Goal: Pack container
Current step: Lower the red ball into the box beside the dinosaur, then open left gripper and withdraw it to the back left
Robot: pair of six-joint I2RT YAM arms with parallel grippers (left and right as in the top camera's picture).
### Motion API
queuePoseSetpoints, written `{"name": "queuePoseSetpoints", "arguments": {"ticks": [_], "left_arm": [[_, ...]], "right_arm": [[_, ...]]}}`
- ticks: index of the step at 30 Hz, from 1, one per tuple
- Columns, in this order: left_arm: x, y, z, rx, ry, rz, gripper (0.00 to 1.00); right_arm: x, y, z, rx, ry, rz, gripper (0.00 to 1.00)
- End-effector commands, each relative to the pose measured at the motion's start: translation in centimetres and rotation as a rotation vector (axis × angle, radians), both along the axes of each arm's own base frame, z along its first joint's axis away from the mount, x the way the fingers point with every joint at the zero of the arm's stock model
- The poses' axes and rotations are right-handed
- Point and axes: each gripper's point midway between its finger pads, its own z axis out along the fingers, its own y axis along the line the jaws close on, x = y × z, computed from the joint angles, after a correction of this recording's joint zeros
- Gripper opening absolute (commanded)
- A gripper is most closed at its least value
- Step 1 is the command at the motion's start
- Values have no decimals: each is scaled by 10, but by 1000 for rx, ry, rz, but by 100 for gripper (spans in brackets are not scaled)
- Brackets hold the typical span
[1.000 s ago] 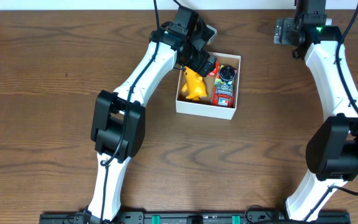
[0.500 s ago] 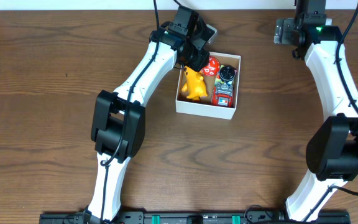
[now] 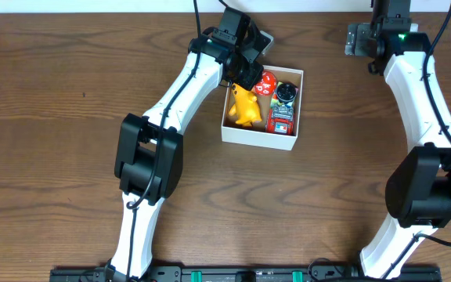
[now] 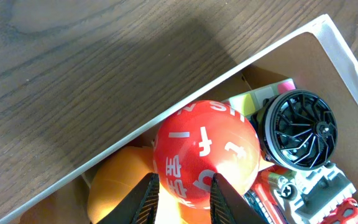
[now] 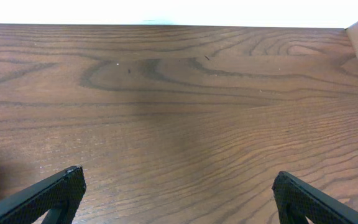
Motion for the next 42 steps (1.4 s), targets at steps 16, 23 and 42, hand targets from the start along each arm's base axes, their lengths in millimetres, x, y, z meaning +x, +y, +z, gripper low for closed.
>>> {"name": "queuePoseSetpoints", "arguments": {"ticks": [16,23,42], "left_arm": [[-24,-12,-47,35,63,-43,28],[-19,-11,-44,28,48,-37,28],[-4,6,13,-30,-28,36,29]], "right_arm": [[0,-3,11,1,-25,-15,99],[0,-3,11,1,-25,-15,99],[0,-3,11,1,-25,-15,99]]}}
